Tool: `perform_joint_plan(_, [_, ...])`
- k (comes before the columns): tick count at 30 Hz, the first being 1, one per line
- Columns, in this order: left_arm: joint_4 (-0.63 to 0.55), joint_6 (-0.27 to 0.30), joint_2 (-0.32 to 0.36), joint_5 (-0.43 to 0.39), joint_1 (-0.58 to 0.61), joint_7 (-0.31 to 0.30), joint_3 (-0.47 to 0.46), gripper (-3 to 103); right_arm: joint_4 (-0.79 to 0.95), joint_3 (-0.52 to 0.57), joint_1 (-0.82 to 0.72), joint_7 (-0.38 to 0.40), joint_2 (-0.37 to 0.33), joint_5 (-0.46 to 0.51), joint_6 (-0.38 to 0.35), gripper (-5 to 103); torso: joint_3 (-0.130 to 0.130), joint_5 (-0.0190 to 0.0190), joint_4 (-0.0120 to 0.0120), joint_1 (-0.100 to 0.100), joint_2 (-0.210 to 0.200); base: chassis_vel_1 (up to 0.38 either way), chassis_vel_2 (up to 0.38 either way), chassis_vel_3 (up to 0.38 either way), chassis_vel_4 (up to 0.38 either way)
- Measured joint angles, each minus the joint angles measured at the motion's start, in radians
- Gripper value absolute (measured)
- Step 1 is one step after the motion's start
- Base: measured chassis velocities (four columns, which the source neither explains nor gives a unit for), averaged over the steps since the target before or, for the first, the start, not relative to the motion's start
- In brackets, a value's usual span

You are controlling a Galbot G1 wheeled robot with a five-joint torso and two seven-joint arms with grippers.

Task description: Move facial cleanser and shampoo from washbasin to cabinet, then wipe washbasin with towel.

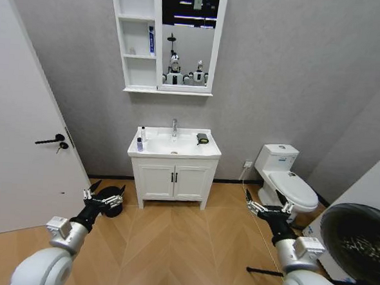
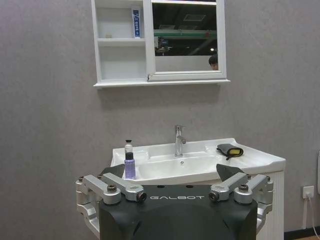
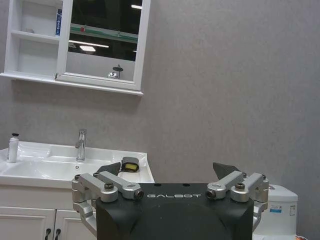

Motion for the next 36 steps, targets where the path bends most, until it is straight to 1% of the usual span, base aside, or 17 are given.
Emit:
perform_joint_plan(13, [-0.007,0.002,0.009,0.032,0.005,0.006,-0.003,100,-0.001,0.005,-0.003,-0.017,0.013,-0.021,0.031,100,0.0,0.0,0.0,0.0,0.0,0.0,0.0,0.0,0.0])
perform_joint_plan(22, [-0.011,0.002,0.006,0.036,0.012,0.011,-0.007,100,0.011,0.007,-0.013,-0.017,0.014,-0.02,0.032,100,0.0,0.0,0.0,0.0,0.0,-0.018,0.013,0.018,-0.015])
perform_joint_plan(23, [-0.011,0.002,0.005,0.036,0.011,0.012,-0.006,100,0.012,0.007,-0.015,-0.016,0.014,-0.02,0.031,100,0.0,0.0,-0.0002,0.0,0.0,-0.058,0.051,0.066,-0.051])
perform_joint_plan(24, [-0.011,0.002,0.004,0.037,0.011,0.012,-0.006,100,0.012,0.007,-0.015,-0.016,0.014,-0.02,0.03,100,0.0,0.0,0.0001,0.0,0.0,-0.058,0.039,0.06,-0.051])
perform_joint_plan(36, [-0.008,-0.004,-0.008,0.043,0.013,0.012,-0.007,100,0.0,0.006,-0.012,-0.017,0.011,-0.015,0.029,100,0.0,0.0,0.0002,0.0,0.0,-0.036,0.028,0.04,-0.028])
